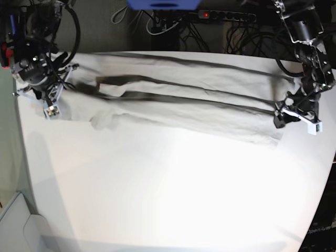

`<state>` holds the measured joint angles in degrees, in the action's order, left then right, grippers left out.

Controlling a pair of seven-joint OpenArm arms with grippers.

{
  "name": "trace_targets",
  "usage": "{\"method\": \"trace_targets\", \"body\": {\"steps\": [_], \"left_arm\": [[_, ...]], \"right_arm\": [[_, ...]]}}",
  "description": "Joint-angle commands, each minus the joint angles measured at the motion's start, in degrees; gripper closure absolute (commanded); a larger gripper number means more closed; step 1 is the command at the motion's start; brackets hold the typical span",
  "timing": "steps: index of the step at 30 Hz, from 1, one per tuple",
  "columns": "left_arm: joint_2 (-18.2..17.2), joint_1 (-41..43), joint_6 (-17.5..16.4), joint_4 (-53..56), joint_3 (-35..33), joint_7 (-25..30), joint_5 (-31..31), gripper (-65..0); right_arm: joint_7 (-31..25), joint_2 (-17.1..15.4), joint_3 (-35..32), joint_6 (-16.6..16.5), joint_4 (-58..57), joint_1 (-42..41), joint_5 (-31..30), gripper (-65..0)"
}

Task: Layout the t-shirt on the table in an organized manner, then fold the t-shirt properly
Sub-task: 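Grasp the sleeve flap with the right gripper and tuck it onto the strip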

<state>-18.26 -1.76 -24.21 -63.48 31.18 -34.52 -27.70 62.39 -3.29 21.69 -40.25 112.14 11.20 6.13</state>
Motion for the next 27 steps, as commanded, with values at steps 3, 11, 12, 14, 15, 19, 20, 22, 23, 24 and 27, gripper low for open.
{"method": "trace_targets", "body": {"steps": [3, 11, 12, 14, 15, 19, 20, 22, 23, 24, 27], "left_arm": [[-0.8, 0.2, 0.6, -0.1, 0.0, -2.5, 0.9, -43.3], [-0.8, 0.4, 0.6, -0.1, 0.0, -2.6, 0.9, -43.4], [-0.7, 0.6, 0.6, -0.1, 0.0, -2.6, 0.9, -43.4], [-0.7, 1.4, 0.6, -0.2, 0.0, -2.6, 0.8, -43.4], [-0.7, 1.5, 0.6, -0.2, 0.0, -2.6, 0.8, -43.4], [-0.7, 1.6, 0.5, -0.2, 0.0, -2.6, 0.8, -43.5], [-0.7, 1.7, 0.4, -0.2, 0.0, -2.6, 0.8, -43.5], [-0.7, 2.2, -0.9, -0.2, 0.0, -2.6, 0.8, -45.2], [-0.7, 2.2, -2.3, -0.2, 0.0, -2.6, 0.8, -47.9], [-0.7, 2.2, -3.7, -0.2, 0.0, -2.6, 0.8, -51.4], [-0.6, 2.4, -6.8, -0.2, 0.0, -2.7, 1.1, -62.9]], "right_arm": [[-2.8, 1.4, 0.1, 0.2, 0.9, 0.9, -0.1, 0.0], [-3.5, 3.2, 0.1, 0.2, -2.2, 2.1, 0.2, 0.0], [-3.5, 3.1, 0.1, 0.2, -3.0, 2.4, 0.2, -0.3], [-3.5, 3.0, 0.1, 0.2, -4.2, 2.6, 0.2, -3.5], [-3.5, 2.9, 0.2, 0.2, -4.8, 2.6, 0.2, -5.8], [-3.5, 2.0, 0.3, 0.2, -5.7, 3.5, 0.1, -18.8], [-3.5, 1.9, 0.3, 0.2, -5.6, 3.6, 0.1, -21.4], [-3.5, 1.8, 0.3, 0.2, -5.5, 3.8, 0.1, -25.7], [-3.5, 1.8, 0.3, 0.2, -5.5, 3.8, 0.0, -27.1], [-3.5, 1.7, 0.3, 0.2, -5.5, 3.8, 0.0, -28.2], [-3.5, 1.7, 0.3, 0.2, -5.5, 3.7, 0.0, -28.7]]}}
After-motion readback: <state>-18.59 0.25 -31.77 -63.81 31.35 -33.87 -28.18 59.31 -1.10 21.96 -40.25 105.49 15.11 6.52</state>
